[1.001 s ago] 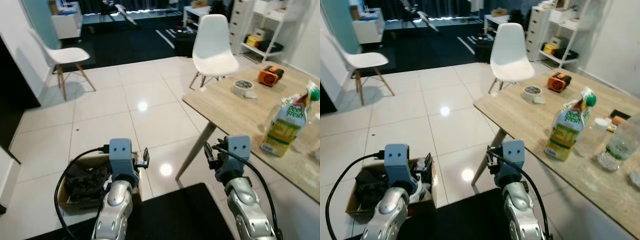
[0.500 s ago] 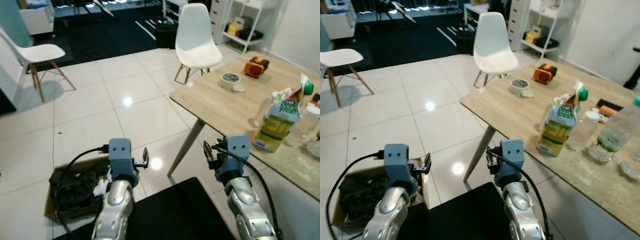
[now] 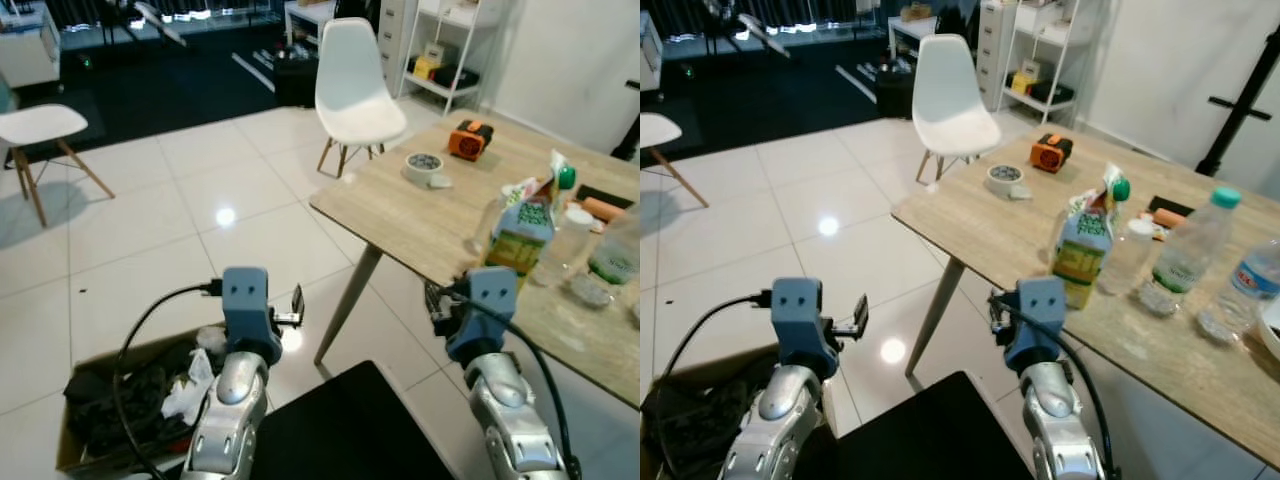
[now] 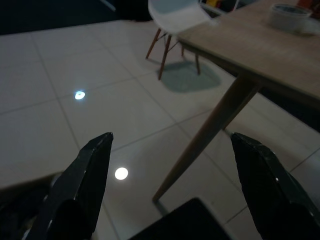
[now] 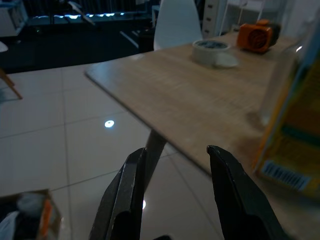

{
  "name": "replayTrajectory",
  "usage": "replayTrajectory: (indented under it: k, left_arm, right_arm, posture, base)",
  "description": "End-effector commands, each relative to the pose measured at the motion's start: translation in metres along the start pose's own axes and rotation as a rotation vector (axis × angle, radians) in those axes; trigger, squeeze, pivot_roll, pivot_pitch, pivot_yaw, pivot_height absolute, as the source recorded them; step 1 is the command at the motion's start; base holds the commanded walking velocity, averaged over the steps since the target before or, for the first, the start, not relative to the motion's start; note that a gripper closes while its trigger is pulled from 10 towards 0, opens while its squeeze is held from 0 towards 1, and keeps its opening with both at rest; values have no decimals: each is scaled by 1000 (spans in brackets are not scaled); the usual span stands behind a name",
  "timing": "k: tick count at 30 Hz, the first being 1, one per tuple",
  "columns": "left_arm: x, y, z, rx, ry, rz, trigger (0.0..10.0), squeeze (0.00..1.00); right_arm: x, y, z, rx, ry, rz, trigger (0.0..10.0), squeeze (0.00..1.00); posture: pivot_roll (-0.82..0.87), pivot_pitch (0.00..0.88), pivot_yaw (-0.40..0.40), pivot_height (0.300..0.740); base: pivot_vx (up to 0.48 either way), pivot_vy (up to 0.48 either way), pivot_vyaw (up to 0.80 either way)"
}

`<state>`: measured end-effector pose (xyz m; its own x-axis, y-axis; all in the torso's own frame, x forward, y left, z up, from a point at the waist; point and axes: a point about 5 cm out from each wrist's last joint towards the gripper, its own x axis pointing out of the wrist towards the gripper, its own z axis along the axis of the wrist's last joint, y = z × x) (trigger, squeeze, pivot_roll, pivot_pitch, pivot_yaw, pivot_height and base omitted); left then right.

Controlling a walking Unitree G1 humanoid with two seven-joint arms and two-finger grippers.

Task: Restocking fridge

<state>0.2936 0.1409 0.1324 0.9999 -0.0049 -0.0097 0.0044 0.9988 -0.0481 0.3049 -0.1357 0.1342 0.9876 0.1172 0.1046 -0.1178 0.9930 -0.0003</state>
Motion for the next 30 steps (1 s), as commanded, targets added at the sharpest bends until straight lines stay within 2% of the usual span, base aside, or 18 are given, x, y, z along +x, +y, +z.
replayTrajectory:
  k: [1,30]
  left_arm:
    - [-2,6,-6,20,28,19,10000,0]
    - [-2,2,-9,12,40,15,10000,0]
  right_arm:
    - [-1,3,-3,17,15,9,10000,0]
    - [-1,4,-3,8,11,13,10000,0]
  posture:
    - [-106,120,15,740]
    - [-106,126,16,740]
  base:
    - [0,0,0]
    - [0,0,0]
